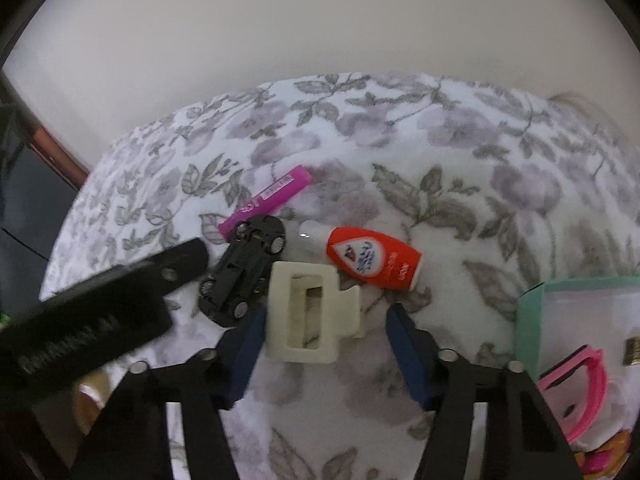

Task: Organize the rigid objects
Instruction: 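Move the left tool to the black toy car while the right tool approaches the cream hair clip, then grasp the black toy car with the left tool while the right tool grasps the cream hair clip, then carry the toy car and hair clip into the tray and open both tools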

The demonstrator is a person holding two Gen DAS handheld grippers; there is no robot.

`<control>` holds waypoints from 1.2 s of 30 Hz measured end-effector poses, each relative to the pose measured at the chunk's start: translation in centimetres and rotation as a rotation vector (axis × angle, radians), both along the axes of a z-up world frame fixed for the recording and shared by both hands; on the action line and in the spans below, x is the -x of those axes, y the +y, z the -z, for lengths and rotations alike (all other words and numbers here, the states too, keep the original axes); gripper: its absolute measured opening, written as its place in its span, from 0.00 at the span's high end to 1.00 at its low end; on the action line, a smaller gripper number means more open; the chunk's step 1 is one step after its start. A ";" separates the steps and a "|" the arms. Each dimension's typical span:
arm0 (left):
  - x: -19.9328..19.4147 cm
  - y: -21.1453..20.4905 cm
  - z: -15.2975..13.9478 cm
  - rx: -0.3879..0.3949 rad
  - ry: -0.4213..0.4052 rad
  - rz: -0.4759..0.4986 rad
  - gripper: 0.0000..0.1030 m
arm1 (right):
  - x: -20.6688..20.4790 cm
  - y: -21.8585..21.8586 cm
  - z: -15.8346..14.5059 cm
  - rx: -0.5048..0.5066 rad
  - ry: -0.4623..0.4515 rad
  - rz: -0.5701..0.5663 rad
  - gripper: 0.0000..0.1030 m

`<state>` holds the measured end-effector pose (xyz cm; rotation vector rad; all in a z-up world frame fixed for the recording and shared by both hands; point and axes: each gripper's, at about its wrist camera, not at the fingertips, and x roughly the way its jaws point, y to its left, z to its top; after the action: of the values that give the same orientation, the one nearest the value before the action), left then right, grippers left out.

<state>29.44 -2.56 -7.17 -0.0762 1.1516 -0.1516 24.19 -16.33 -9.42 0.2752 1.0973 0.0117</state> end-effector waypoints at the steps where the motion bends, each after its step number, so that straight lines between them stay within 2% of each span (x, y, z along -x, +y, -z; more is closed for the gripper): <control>1: 0.0 -0.3 0.3 0.003 0.008 0.002 0.08 | 0.0 0.0 0.1 -0.018 0.004 -0.001 0.49; 3: 0.0 -0.8 0.7 -0.002 0.016 0.008 0.08 | 0.2 0.1 0.1 -0.027 0.002 -0.010 0.52; 9: 0.0 -1.8 1.5 -0.009 0.019 0.021 0.08 | 0.9 -0.5 -0.5 0.066 -0.004 -0.018 0.53; 13: 0.1 -2.3 1.7 -0.001 0.017 0.040 0.23 | 1.1 -1.8 -0.2 0.023 -0.001 0.006 0.53; 15: 0.1 -2.6 1.7 0.001 0.017 0.049 0.24 | 1.1 -2.0 -0.1 0.016 -0.002 0.008 0.53; 17: 0.1 -2.9 1.8 0.004 0.011 0.060 0.36 | 0.9 -1.8 -0.1 0.029 -0.003 0.005 0.53; 18: 0.1 -3.0 1.8 0.008 0.013 0.064 0.47 | 0.8 -1.6 -0.1 0.042 0.000 0.002 0.53; 20: 0.0 -3.2 2.1 0.002 0.025 0.065 0.53 | 0.7 -1.3 0.1 0.067 -0.001 -0.002 0.53; 22: 0.0 -3.3 2.2 -0.001 0.026 0.069 0.69 | 0.5 -1.1 0.1 0.086 -0.001 -0.004 0.53; 32: 0.9 -2.6 1.8 -0.006 0.048 0.020 0.70 | 1.1 -1.0 0.0 0.091 0.002 -0.007 0.53; 36: 2.2 -2.5 0.3 -0.007 0.056 -0.003 0.70 | 2.8 -1.2 -0.8 0.073 0.004 -0.003 0.54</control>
<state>27.28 -5.04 -7.52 -0.0766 1.2075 -0.1436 21.40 -17.56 -8.57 0.2083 1.0995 -0.0260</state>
